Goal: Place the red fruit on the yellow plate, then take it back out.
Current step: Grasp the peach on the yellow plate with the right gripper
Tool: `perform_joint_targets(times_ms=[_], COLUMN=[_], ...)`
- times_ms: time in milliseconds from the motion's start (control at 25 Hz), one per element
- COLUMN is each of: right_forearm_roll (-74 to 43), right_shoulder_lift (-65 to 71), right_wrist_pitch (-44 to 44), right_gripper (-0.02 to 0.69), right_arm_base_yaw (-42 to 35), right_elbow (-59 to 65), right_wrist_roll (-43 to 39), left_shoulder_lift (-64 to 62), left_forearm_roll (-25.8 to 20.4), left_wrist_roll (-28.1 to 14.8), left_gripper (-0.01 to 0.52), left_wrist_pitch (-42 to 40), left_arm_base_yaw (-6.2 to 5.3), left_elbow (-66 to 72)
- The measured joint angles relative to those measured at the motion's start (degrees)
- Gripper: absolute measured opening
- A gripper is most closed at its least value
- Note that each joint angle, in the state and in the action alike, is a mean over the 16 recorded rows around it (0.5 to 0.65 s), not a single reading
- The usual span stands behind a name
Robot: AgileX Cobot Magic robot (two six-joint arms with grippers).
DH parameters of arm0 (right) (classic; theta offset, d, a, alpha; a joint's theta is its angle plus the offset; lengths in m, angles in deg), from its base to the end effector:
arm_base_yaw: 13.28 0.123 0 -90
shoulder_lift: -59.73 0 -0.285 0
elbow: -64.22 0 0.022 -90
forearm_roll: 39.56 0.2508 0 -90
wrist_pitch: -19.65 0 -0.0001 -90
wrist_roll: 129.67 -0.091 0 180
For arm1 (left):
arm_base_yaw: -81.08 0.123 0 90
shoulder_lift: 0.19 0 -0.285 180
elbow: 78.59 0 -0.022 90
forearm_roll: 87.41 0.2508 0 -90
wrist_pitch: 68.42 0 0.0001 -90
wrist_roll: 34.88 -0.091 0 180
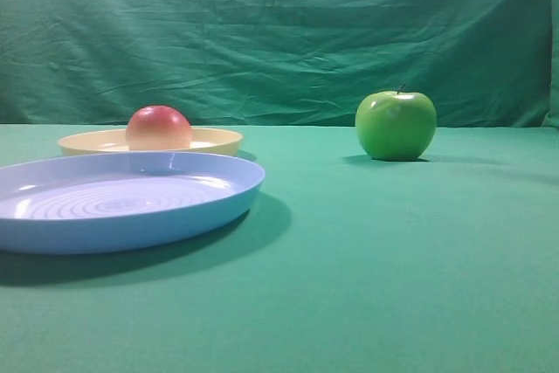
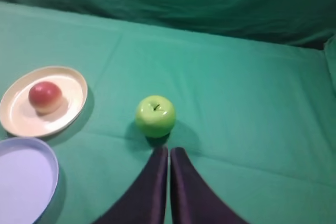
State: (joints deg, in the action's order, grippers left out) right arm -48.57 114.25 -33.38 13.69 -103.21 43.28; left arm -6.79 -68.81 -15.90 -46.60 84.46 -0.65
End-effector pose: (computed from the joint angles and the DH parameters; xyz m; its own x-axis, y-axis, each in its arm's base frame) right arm 0.1258 0.0512 0.4281 -0.4523 -0.1990 -0.8694 -0.3407 0.9394 -0.0378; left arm 0.0508 0.0138 0.1776 -0.2587 -0.0436 -0.9650 -0.1801 0.9836 0.0039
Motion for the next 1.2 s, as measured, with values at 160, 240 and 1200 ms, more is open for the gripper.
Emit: perform_joint_targets(times_ms=[160, 240, 1200], right_forearm_roll=[0.9, 1.1, 1.9], right_shoulder_lift=[-6.4, -9.7, -44.9], right_wrist_pitch=[8.5, 12.8, 31.2], right_gripper=[0.000, 0.000, 0.000], right_arm_base_yaw=[-5.1, -7.3, -22.8], right_elbow=[8.4, 12.7, 56.2], right_wrist_roll=[0.0, 0.0, 0.0], left_shoulder_lift=[0.0, 0.0, 0.0], left_forearm_roll=[0.0, 0.0, 0.0], left_wrist_roll=[0.0, 0.0, -0.1], left_gripper=[0.000, 0.000, 0.000], left_wrist_pitch=[0.0, 0.0, 0.0], left_arm_base_yaw=[0.00, 0.00, 0.00], left_elbow=[0.0, 0.0, 0.0])
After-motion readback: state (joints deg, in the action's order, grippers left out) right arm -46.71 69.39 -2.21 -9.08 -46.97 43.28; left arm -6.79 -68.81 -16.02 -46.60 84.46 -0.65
